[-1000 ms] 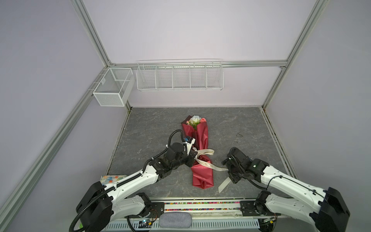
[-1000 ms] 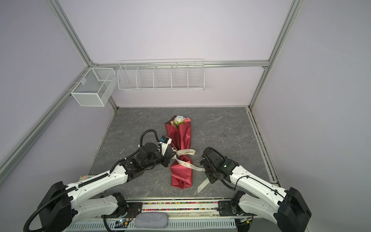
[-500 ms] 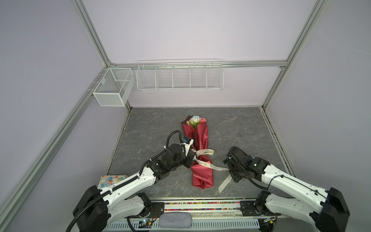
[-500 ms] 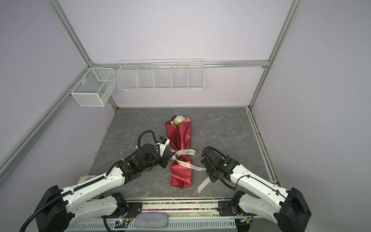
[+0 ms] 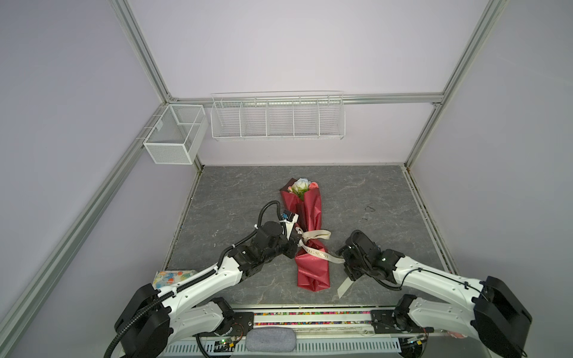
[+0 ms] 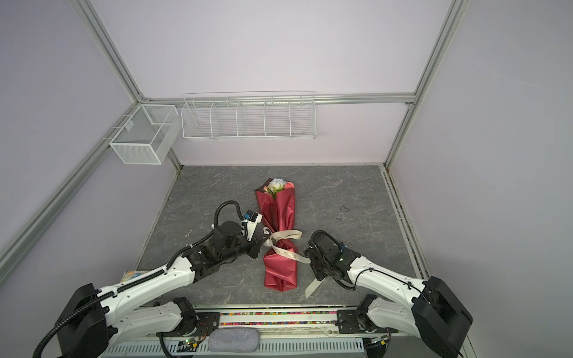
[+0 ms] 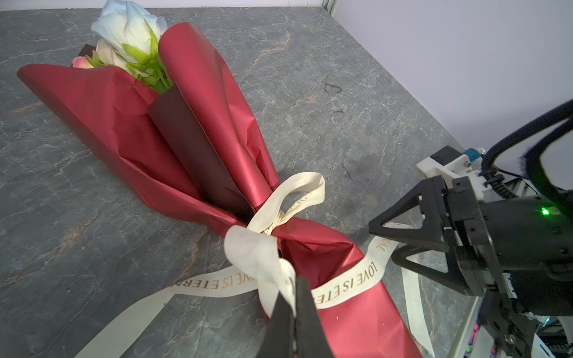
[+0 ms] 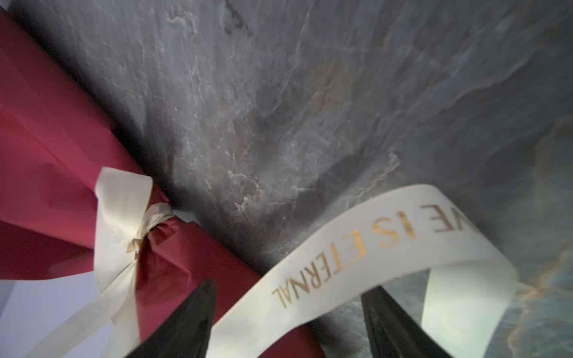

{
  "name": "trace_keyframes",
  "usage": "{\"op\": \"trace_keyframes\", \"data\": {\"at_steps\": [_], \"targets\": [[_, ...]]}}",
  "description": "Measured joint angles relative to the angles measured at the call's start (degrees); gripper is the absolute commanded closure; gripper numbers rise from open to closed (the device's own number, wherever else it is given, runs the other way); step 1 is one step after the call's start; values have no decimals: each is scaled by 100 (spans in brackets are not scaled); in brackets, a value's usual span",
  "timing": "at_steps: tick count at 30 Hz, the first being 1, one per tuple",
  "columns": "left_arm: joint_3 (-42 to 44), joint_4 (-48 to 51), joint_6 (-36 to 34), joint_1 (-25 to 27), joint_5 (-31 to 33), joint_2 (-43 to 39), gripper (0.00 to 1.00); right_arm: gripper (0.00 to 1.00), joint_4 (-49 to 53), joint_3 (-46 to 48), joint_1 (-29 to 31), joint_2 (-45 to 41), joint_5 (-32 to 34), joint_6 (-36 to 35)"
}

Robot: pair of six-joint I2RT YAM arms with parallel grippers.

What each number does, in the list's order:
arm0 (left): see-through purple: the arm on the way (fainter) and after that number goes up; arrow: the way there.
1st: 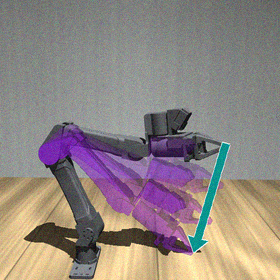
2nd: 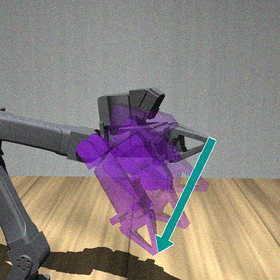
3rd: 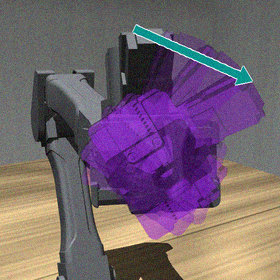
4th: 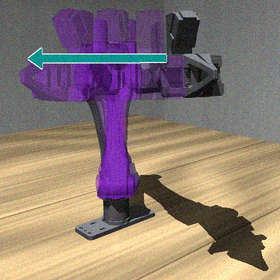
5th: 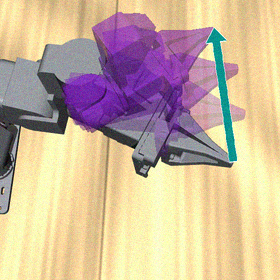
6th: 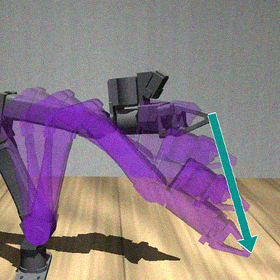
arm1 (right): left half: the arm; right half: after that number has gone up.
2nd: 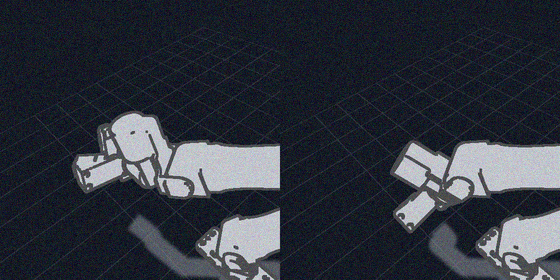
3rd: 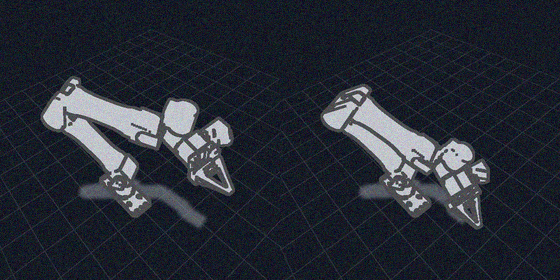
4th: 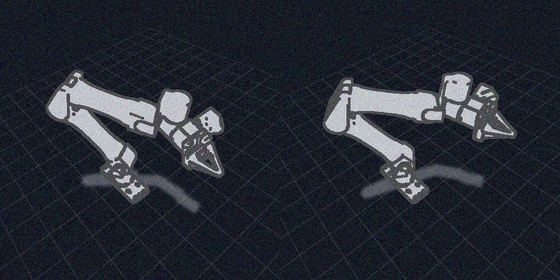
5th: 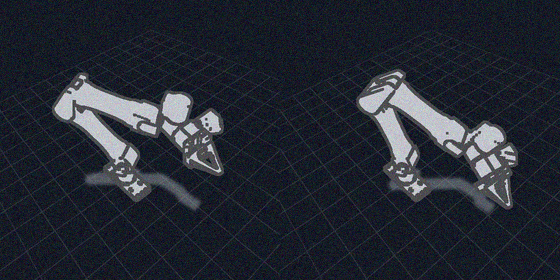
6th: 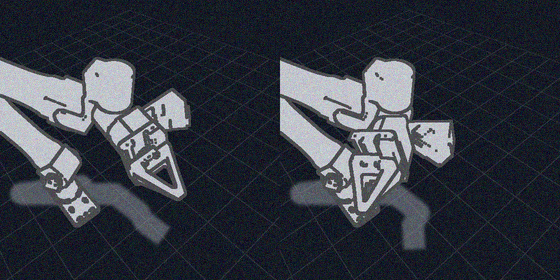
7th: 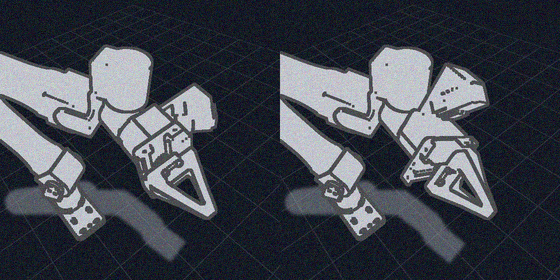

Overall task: Tie the bouquet of fake flowers
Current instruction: 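Pull the ribbon ends apart with both grippers to tighten the bow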

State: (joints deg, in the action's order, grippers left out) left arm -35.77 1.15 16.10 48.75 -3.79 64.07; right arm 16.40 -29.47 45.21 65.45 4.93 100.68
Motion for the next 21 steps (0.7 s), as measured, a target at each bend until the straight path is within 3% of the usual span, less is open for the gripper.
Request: {"op": "trace_keyframes", "data": {"at_steps": [6, 12, 21], "targets": [[0, 37, -4, 0, 39, 2, 100, 51, -149, 42, 0, 2, 212, 92], [0, 83, 68, 0, 221, 24, 100, 94, -404, 378, -42, -57, 435, 26], [0, 85, 219, -26, 352, 24, 100, 94, -120, 404, -520, -741, 643, -590]]}}
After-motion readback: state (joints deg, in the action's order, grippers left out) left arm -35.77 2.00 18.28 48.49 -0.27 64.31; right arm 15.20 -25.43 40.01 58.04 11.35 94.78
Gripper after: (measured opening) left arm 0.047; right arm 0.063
